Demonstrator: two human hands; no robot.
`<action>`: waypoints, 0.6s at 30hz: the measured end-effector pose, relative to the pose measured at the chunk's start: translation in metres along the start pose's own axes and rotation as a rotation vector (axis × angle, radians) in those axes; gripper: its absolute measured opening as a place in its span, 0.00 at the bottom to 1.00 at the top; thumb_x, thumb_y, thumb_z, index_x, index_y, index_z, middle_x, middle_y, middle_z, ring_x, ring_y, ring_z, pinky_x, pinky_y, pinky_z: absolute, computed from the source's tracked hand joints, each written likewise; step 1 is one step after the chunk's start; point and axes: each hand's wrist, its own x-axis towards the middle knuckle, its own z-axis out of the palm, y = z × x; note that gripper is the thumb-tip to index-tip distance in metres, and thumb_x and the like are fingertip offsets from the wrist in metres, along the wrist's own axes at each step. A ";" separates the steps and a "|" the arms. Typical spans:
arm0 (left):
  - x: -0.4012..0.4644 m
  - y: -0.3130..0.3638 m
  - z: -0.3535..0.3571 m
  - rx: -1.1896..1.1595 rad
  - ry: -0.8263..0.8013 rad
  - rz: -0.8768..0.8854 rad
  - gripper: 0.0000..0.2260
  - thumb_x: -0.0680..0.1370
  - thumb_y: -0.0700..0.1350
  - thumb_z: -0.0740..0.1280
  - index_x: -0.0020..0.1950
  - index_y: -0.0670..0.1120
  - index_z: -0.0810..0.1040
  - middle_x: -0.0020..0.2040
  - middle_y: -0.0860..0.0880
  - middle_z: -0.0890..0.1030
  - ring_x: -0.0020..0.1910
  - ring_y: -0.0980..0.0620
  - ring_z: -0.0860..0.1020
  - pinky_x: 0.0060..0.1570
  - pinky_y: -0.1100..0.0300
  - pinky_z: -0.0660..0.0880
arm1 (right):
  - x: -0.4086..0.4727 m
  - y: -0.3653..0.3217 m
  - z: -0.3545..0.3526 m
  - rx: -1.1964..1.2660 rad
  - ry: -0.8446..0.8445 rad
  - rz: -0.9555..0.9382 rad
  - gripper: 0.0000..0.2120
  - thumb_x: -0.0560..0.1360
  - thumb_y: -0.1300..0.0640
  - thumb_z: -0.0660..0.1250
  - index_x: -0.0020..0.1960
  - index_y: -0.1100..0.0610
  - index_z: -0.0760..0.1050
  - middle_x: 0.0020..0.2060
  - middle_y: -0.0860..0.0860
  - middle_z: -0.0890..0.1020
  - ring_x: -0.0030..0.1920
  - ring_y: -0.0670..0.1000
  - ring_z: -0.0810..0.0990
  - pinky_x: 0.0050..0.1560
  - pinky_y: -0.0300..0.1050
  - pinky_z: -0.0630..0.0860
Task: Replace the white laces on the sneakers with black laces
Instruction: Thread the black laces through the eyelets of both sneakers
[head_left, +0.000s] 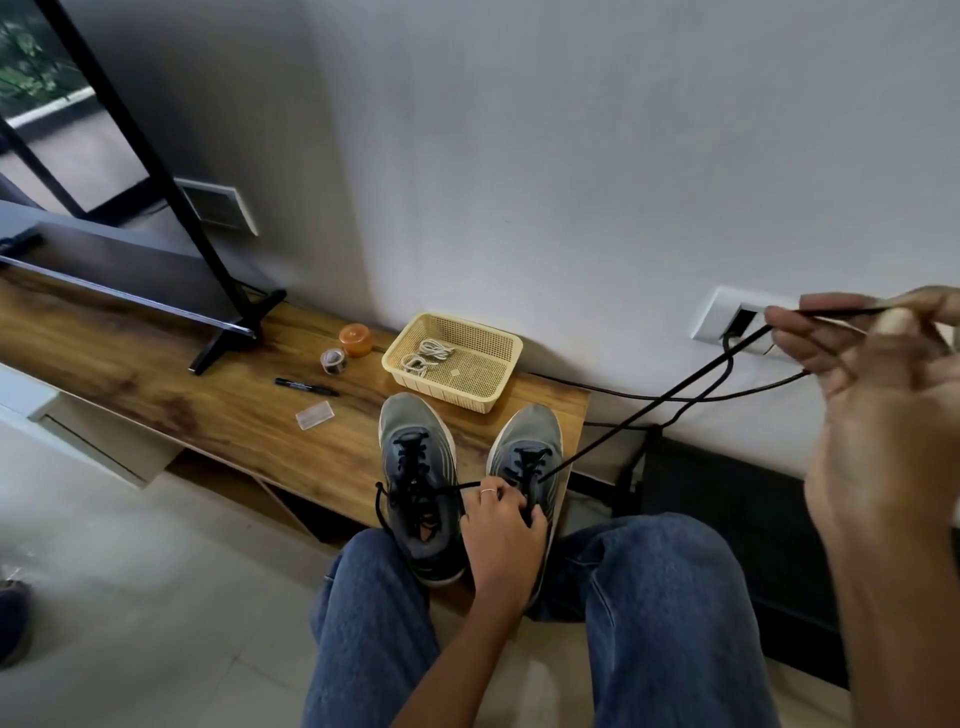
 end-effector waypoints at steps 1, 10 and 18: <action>0.000 0.000 0.000 -0.004 -0.003 -0.003 0.13 0.78 0.54 0.63 0.55 0.47 0.79 0.61 0.51 0.72 0.60 0.50 0.69 0.58 0.56 0.70 | -0.002 0.000 0.003 -0.030 0.008 -0.023 0.05 0.82 0.60 0.53 0.53 0.61 0.66 0.41 0.49 0.81 0.41 0.53 0.84 0.44 0.42 0.79; 0.000 -0.002 0.007 -0.027 0.083 0.013 0.11 0.74 0.52 0.70 0.47 0.44 0.81 0.55 0.48 0.76 0.55 0.47 0.74 0.48 0.53 0.76 | -0.056 0.122 0.025 -0.896 -0.655 0.345 0.06 0.79 0.58 0.60 0.46 0.54 0.75 0.38 0.50 0.79 0.38 0.50 0.77 0.35 0.37 0.69; 0.000 -0.002 0.008 -0.062 0.076 -0.015 0.12 0.75 0.52 0.68 0.51 0.44 0.81 0.57 0.49 0.76 0.58 0.48 0.72 0.51 0.53 0.74 | -0.107 0.191 0.036 -1.130 -0.920 0.478 0.06 0.78 0.57 0.62 0.51 0.58 0.76 0.51 0.55 0.78 0.51 0.55 0.77 0.46 0.45 0.70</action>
